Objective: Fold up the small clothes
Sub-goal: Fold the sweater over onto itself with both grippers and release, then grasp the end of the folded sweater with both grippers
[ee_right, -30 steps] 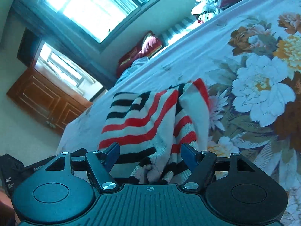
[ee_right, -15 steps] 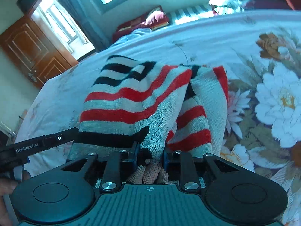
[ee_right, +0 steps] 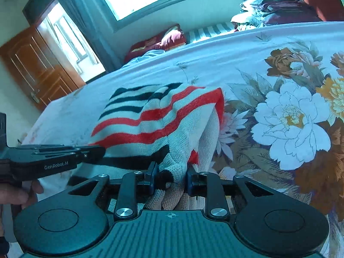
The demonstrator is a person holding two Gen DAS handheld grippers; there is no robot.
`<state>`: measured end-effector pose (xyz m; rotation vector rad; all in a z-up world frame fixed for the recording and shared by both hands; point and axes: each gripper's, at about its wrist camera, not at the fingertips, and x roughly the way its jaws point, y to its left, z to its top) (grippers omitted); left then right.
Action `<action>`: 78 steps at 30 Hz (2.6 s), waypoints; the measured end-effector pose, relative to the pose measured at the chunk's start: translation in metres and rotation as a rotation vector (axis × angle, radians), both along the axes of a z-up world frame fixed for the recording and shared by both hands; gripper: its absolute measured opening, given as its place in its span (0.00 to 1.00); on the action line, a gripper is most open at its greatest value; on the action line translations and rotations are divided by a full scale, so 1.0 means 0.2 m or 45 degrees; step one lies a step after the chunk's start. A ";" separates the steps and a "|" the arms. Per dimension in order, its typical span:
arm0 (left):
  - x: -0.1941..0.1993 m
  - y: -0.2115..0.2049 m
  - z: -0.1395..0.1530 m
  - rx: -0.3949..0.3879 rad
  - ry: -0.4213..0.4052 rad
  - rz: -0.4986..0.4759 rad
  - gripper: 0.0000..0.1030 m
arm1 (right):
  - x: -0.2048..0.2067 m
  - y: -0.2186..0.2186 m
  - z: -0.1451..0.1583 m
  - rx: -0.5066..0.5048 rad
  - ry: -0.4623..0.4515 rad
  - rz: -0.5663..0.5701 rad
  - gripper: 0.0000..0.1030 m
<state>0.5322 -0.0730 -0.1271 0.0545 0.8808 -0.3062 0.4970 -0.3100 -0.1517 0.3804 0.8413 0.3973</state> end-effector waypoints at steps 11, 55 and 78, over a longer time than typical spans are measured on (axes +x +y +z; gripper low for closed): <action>0.16 0.03 0.00 -0.038 -0.022 0.016 0.14 | 0.47 -0.19 -0.03 0.192 0.132 -0.128 0.22; -0.43 0.10 -0.01 0.056 -0.042 0.024 0.02 | -0.20 0.09 0.04 -0.339 -0.057 0.283 0.00; -0.51 0.06 -0.12 0.087 0.003 -0.010 0.02 | -0.28 0.11 -0.04 -0.401 -0.030 0.261 0.00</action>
